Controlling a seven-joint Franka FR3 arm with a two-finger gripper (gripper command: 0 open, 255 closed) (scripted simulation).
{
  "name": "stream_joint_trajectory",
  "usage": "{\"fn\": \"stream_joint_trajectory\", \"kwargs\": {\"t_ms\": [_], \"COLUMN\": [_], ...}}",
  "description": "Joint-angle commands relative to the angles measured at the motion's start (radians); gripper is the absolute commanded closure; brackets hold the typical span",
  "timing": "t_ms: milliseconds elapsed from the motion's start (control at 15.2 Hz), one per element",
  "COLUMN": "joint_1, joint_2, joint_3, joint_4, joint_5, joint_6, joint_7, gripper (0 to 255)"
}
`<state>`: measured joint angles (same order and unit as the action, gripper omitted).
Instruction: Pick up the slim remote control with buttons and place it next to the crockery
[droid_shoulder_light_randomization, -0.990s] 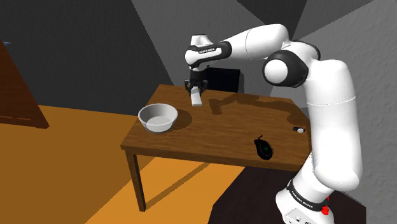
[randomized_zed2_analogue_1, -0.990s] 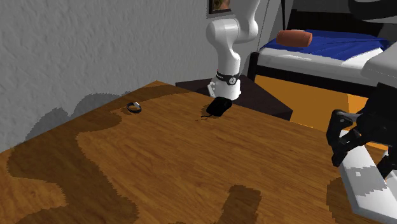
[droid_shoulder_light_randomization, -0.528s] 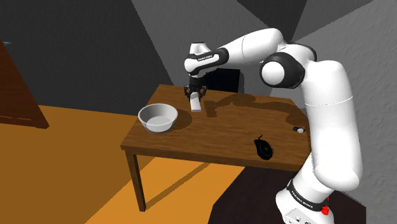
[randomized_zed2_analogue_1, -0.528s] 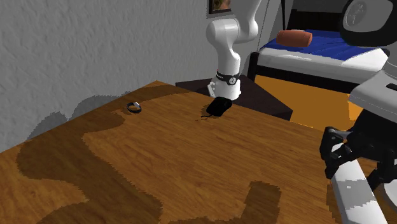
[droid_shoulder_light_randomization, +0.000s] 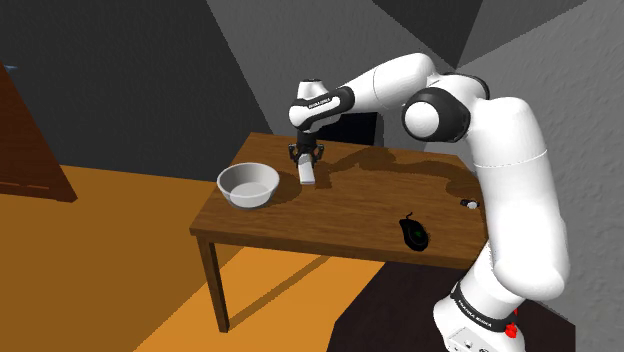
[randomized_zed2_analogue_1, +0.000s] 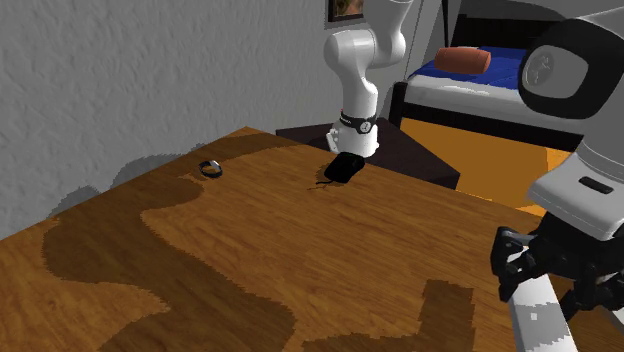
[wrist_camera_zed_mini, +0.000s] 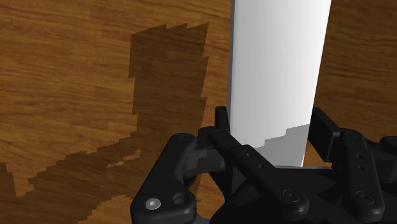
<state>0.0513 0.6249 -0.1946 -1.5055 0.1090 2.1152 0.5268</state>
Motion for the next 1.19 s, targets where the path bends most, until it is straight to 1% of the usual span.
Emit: {"fn": "stream_joint_trajectory", "kwargs": {"t_ms": [0,528,1056,1122], "joint_1": [-0.001,-0.006,-0.006,-0.005], "joint_2": [0.012,0.07,0.07,0.07], "joint_3": [0.002,0.01,0.01,0.01], "joint_4": [-0.009,-0.027,-0.027,-0.027], "joint_5": [0.003,0.013,0.013,0.013], "joint_6": [0.022,0.097,0.097,0.097], "joint_7": [-0.002,-0.007,-0.007,-0.007], "gripper": [255,255,255,0]}}
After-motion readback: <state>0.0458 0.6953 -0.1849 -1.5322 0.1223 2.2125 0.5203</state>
